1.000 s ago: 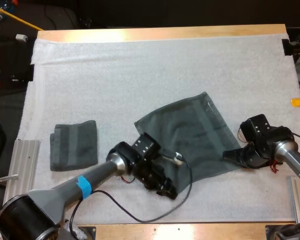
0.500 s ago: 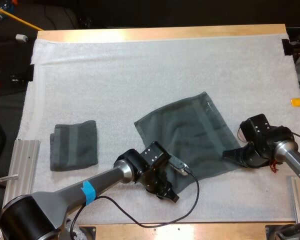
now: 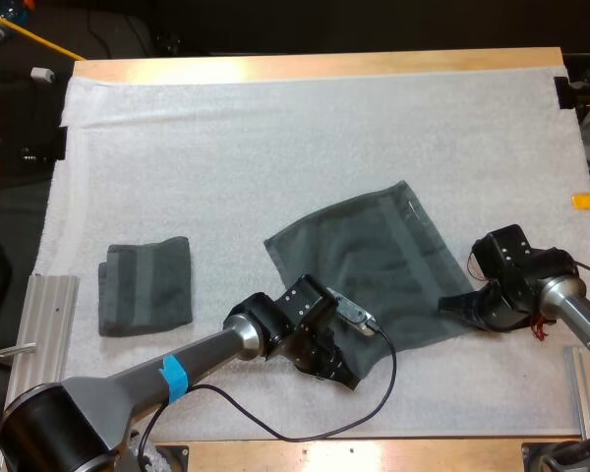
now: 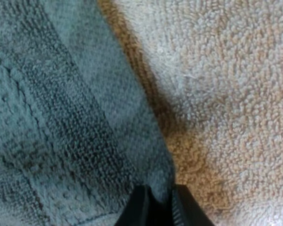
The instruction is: Pick towel from pile, fold and stack
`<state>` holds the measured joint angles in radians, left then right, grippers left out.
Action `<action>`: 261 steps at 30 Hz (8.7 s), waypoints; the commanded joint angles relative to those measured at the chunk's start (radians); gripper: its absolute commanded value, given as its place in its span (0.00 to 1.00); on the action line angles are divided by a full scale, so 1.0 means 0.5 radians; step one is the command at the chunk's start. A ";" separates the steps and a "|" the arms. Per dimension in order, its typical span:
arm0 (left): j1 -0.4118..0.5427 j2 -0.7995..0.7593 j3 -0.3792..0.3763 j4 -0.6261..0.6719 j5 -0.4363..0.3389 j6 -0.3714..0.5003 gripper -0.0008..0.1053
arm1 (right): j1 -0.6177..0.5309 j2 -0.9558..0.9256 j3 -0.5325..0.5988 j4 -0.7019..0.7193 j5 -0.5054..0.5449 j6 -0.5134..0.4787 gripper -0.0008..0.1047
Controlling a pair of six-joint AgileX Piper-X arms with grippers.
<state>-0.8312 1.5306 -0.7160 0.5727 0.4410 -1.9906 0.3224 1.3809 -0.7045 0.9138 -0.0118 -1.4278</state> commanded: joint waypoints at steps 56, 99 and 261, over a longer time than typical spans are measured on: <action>0.306 -0.930 -0.511 0.709 -0.454 0.287 0.01 | 0.880 -0.666 -0.766 0.508 0.607 0.592 0.01; 1.090 0.300 -0.511 -0.650 -0.065 0.288 0.16 | 0.037 0.677 -0.766 -1.402 -0.124 0.780 0.41; 0.117 0.012 -0.162 0.340 -0.649 0.679 0.39 | 0.042 -0.362 0.168 -0.349 -0.193 0.454 0.01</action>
<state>-0.7691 1.5362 -0.7937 0.7608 0.1288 -1.6470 0.3449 1.2070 -0.6179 0.7304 -0.1139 -1.1915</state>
